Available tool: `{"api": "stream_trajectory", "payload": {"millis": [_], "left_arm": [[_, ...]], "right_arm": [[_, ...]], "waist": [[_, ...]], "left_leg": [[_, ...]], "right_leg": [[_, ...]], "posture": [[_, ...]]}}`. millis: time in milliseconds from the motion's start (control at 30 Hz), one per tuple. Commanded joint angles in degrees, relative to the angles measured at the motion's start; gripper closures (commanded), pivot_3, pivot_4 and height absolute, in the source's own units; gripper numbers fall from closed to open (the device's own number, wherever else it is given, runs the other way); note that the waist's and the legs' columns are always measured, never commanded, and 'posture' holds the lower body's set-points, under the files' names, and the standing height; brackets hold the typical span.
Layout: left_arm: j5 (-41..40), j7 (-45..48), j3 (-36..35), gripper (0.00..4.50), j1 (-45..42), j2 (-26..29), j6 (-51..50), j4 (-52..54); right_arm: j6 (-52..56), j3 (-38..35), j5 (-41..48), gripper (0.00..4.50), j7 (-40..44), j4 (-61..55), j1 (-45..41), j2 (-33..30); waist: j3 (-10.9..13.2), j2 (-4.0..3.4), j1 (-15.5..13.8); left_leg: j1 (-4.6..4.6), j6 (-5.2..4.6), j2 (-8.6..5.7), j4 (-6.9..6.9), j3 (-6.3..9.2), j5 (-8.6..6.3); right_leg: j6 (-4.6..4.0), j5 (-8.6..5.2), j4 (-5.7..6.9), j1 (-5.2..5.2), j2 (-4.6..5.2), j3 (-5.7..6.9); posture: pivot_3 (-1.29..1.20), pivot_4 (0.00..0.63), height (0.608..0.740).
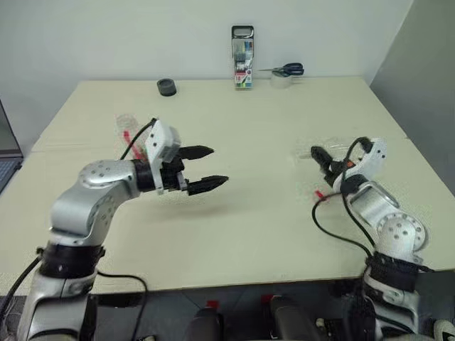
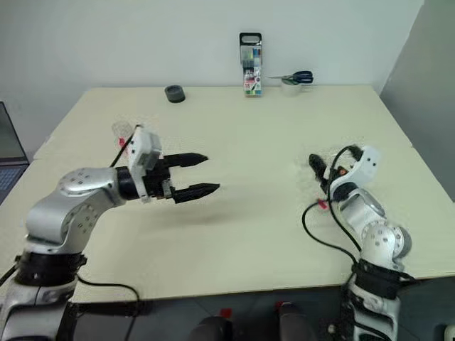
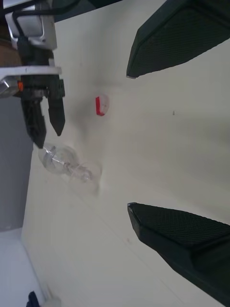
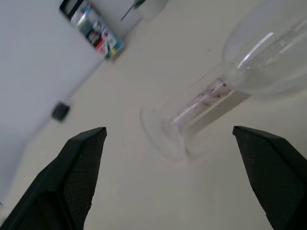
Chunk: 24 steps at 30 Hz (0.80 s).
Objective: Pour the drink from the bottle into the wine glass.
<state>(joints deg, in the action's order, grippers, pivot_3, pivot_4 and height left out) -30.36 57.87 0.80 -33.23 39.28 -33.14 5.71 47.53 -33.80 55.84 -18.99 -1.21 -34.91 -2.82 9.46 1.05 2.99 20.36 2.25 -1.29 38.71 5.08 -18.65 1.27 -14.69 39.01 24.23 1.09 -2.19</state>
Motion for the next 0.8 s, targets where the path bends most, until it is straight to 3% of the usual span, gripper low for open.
{"api": "stream_trajectory", "payload": {"millis": [33, 200, 800], "left_arm": [[2.49, 1.47, 1.06, 0.05, -2.16, -0.61, 3.55, -3.01], [3.94, 1.63, 2.03, 0.05, -3.06, -2.24, 4.86, -3.7], [4.22, 2.6, 1.73, 0.05, -3.28, -2.53, 3.98, -2.64]], "right_arm": [[-5.66, -5.81, 3.39, 0.0, -3.06, 8.55, -4.14, 0.02], [-9.57, -5.65, 0.93, 0.0, -0.42, 19.6, -7.88, -2.05], [-25.66, -3.61, -8.77, 0.0, 11.7, 55.73, -25.06, -4.9]], "waist": [[0.0, -0.01, 0.24], [0.01, -0.02, 0.37], [0.01, -0.03, 1.2]], "left_leg": [[0.05, 0.0, 0.0, -0.02, -0.05, 0.0], [0.45, -0.03, -0.04, 0.03, -0.24, -0.02], [0.4, -0.22, -0.02, 0.11, -0.3, -0.12]], "right_leg": [[0.0, 0.0, -0.05, 0.03, 0.0, 0.0], [0.03, -0.01, -0.1, 0.33, 0.19, -0.09], [0.07, 0.04, -0.04, 0.32, 0.17, -0.16]], "posture": [[0.0, 0.15, 0.74], [0.0, 0.15, 0.74], [0.0, 0.15, 0.74]]}}
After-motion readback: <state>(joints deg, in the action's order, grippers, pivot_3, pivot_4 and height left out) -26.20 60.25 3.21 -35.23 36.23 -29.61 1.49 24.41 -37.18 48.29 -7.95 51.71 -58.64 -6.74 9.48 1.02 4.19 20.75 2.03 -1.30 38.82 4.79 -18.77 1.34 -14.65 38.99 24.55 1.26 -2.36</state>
